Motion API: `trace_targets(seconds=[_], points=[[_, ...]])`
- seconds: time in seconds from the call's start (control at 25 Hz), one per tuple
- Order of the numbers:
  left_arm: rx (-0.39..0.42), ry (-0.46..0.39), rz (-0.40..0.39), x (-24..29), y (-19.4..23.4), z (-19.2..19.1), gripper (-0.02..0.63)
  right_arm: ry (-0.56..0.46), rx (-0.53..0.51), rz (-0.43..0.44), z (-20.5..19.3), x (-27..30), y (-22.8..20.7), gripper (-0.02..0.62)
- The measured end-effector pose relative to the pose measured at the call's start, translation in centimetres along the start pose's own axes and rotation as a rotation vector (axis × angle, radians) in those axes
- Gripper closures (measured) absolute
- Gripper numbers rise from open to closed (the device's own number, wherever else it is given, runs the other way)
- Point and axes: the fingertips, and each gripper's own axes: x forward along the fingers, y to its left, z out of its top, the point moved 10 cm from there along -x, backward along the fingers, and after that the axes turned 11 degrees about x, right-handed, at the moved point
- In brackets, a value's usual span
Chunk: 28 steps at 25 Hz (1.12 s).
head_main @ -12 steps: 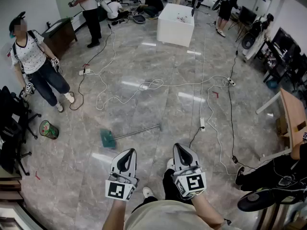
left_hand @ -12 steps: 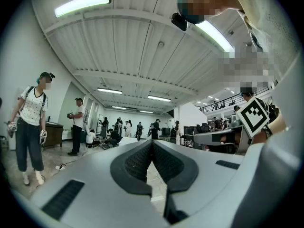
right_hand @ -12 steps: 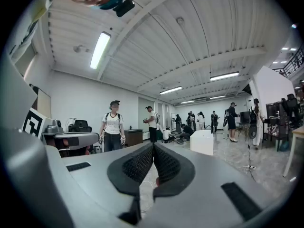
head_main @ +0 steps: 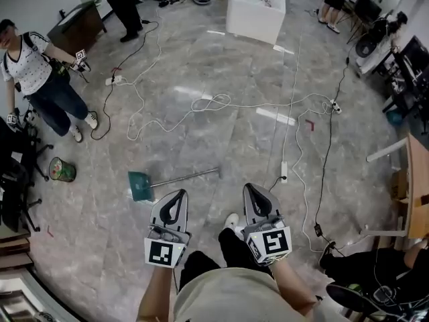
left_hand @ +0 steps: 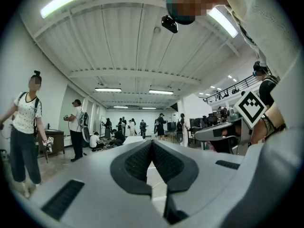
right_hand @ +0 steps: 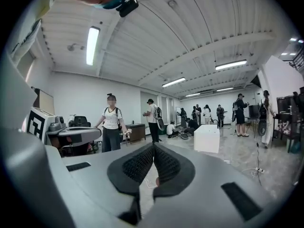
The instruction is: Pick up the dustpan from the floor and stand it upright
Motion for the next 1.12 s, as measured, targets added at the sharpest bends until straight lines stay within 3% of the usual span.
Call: trace_targets(seconds=[0.16, 0.28, 0.32, 0.52, 0.64, 0.76, 0.92, 1.12], points=[[0.060, 0.025, -0.013, 6.7, -0.2, -2.4, 0.595, 0.017, 0.037, -0.004, 0.1, 5.8, -5.3, 0.577], [0.272, 0.165, -0.148, 10.5, 0.1, -5.0, 0.595, 0.016, 0.093, -0.044, -1.2, 9.8, -8.3, 0.577], [0.304, 0.188, -0.173, 11.7, -0.1, -6.1, 0.595, 0.008, 0.103, -0.060, -1.9, 10.9, -9.4, 0.577], [0.353, 0.200, -0.264, 18.1, 1.0, -13.9, 0.595, -0.047, 0.072, -0.127, -6.2, 17.4, -13.9, 0.578], [0.325, 0.240, -0.349, 20.9, 1.1, -21.1, 0.595, 0.003, 0.049, -0.135, -11.3, 19.5, -15.6, 0.578], [0.267, 0.288, -0.405, 23.4, -0.2, -30.8, 0.595, 0.064, 0.037, -0.140, -18.6, 21.2, -18.0, 0.578], [0.300, 0.361, -0.495, 26.6, -2.7, -43.5, 0.595, 0.095, 0.032, -0.159, -28.4, 22.8, -21.7, 0.578], [0.364, 0.457, -0.590, 28.3, -4.5, -59.3, 0.594, 0.062, 0.146, -0.203, -41.7, 26.5, -25.3, 0.577]])
